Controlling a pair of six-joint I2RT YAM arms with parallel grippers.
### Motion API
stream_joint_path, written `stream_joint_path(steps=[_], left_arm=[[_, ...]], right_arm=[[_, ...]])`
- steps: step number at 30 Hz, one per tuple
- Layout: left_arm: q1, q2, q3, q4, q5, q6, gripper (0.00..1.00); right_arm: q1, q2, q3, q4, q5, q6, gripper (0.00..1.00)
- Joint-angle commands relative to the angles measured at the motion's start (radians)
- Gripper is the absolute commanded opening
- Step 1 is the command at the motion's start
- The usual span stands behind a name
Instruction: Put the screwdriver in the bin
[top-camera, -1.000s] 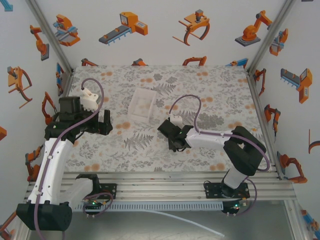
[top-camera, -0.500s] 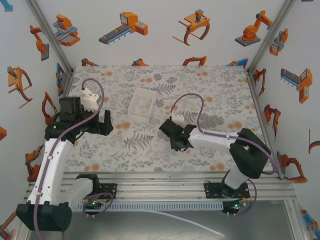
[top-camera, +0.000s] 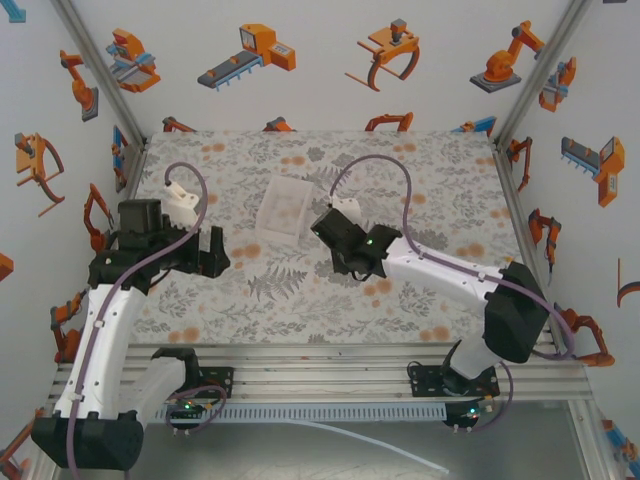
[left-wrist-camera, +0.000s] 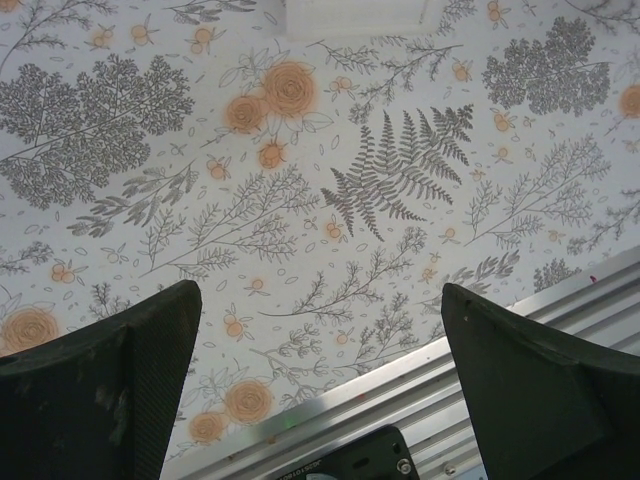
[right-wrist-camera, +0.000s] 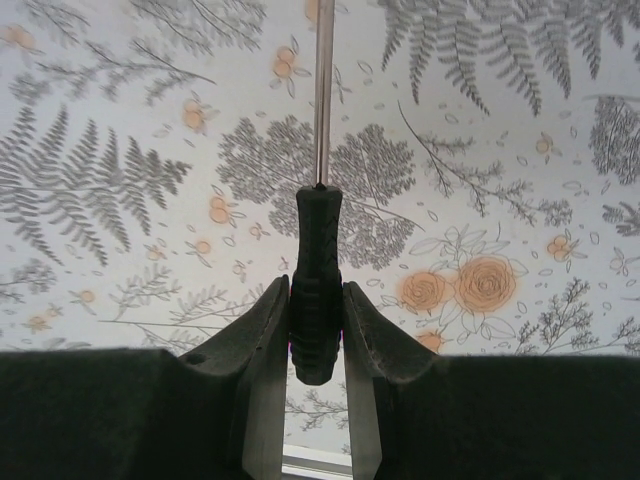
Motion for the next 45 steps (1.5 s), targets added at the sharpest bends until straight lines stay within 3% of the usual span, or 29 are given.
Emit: stream_joint_path(steps=[1, 9, 13, 22, 45], left_arm=[[-0.007, -0.013, -0.024, -0.023, 0.023, -0.015, 0.97], [-0.008, -0.032, -0.028, -0.023, -0.015, -0.001, 0.97], [-0.008, -0.013, -0.017, -0.026, -0.106, -0.054, 0.97], [-0.009, -0.006, 0.024, -0.057, -0.053, -0.062, 0.97], [-0.009, -0.027, 0.081, -0.097, 0.012, -0.071, 0.97]], right_arm=[[0.002, 0.044, 0.113, -0.044, 0.02, -0.064, 0.22], [-0.001, 0.216, 0.372, -0.061, 0.004, -0.133, 0.22], [-0.01, 0.308, 0.487, -0.061, -0.009, -0.146, 0.22], [-0.04, 0.489, 0.712, -0.069, -0.045, -0.163, 0.23], [-0.083, 0.756, 0.931, -0.064, -0.101, -0.083, 0.23]])
